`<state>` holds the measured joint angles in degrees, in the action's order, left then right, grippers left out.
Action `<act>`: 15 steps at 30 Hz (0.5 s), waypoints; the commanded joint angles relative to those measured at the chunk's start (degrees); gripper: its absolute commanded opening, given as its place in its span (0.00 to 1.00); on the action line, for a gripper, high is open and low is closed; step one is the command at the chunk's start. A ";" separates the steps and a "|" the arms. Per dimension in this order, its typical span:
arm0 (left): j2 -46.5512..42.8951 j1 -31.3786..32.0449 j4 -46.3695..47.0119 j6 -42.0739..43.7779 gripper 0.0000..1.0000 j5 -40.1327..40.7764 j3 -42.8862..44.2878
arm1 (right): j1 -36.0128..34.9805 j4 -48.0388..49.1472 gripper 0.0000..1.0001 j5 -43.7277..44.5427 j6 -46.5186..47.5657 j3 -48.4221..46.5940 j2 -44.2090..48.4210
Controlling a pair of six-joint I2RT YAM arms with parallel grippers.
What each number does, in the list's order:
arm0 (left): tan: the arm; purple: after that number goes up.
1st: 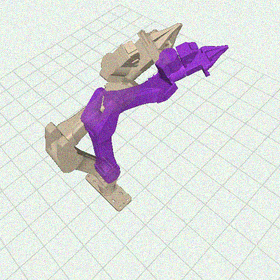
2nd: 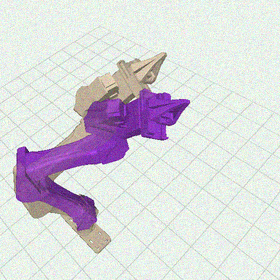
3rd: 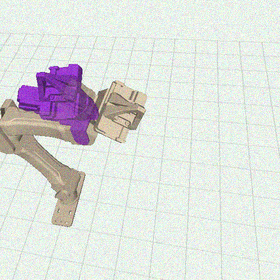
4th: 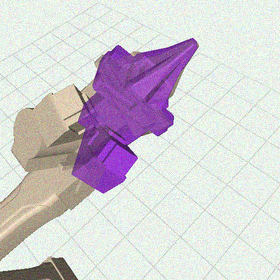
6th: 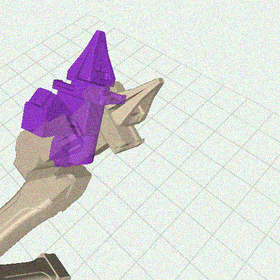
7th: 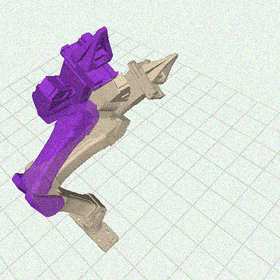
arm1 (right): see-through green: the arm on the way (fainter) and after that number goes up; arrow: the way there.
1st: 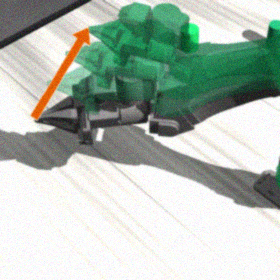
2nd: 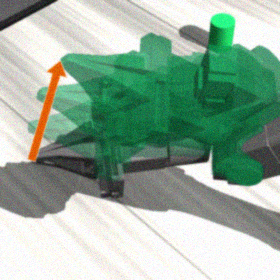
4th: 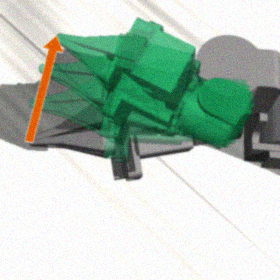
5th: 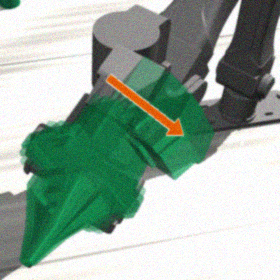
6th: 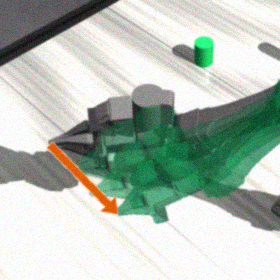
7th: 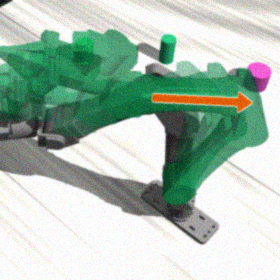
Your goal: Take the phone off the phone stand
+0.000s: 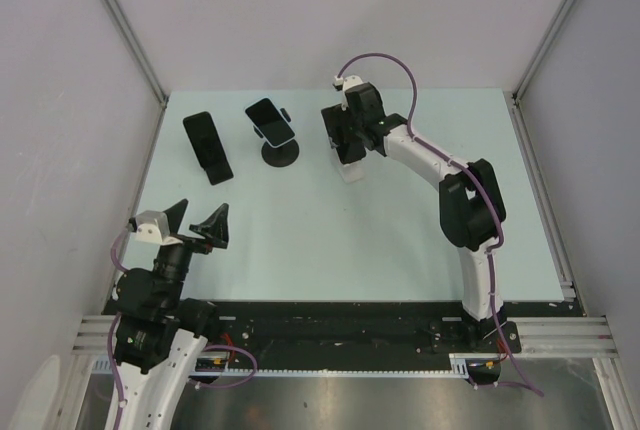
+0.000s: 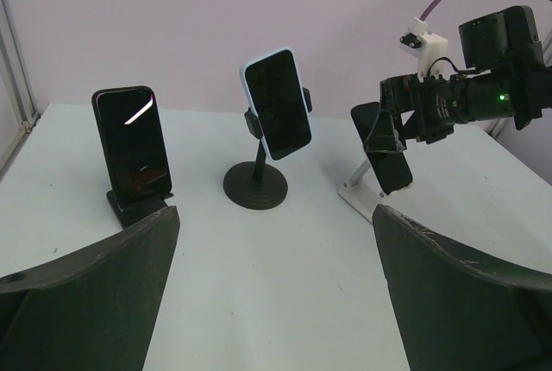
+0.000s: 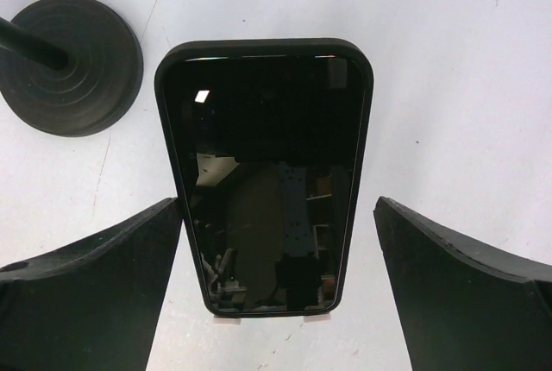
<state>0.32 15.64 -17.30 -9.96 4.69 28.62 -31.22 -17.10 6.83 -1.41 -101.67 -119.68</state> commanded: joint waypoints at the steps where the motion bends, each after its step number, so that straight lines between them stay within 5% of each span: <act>1: -1.28 -0.35 0.78 1.08 1.00 -1.17 2.23 | -0.07 0.84 1.00 -0.33 0.09 -1.16 -0.73; 15: -1.55 -0.43 0.69 0.99 1.00 -1.00 2.23 | -1.38 1.37 0.93 1.17 -0.87 0.24 -1.00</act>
<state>0.32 15.57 -17.30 -9.96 4.32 28.62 -31.83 -17.12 7.09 -1.50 -101.47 -120.36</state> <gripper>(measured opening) 0.996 0.948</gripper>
